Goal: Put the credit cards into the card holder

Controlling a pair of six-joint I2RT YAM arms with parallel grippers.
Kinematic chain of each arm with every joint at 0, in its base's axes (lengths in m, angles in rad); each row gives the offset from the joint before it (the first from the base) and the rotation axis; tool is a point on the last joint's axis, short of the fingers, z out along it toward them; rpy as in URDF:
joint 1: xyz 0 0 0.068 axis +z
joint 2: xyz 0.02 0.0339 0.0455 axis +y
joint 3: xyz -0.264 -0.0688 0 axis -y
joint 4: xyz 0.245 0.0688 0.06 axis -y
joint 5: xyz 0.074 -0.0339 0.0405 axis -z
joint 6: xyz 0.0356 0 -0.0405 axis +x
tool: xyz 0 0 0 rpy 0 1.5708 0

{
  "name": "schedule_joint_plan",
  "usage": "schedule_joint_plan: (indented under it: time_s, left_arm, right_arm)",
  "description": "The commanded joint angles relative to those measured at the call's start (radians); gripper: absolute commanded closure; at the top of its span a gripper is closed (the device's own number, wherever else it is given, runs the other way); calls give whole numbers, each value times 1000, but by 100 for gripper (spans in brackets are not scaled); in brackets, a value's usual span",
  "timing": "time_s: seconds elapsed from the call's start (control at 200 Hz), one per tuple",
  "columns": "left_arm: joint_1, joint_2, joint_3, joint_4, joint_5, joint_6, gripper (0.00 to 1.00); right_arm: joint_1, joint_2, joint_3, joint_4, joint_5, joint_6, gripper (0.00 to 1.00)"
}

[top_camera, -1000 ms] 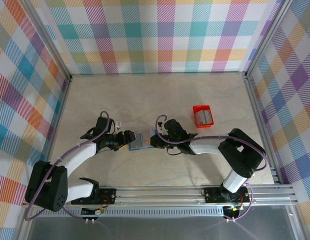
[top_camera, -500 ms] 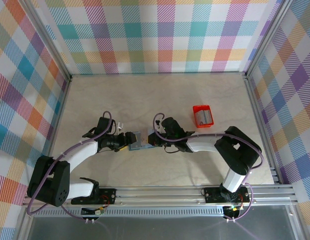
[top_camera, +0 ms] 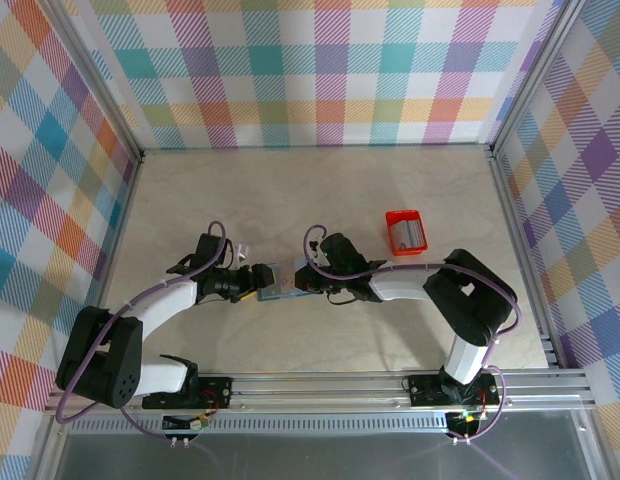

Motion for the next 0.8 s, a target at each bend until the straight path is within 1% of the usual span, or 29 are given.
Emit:
schedule_joint_plan:
  time_s: [0.0,0.245,0.795]
  left_arm:
    - [12,10,13,21,21,23,28]
    - [12,12,13,27,18,20,28]
    - [12,34,21,33,19,19,28]
  right_arm:
    - [-9,17,6,11,-29,11,100]
    - [-20,14,8,-19,-32,5,100]
    - [-29,42,23,-13,-66,14,100]
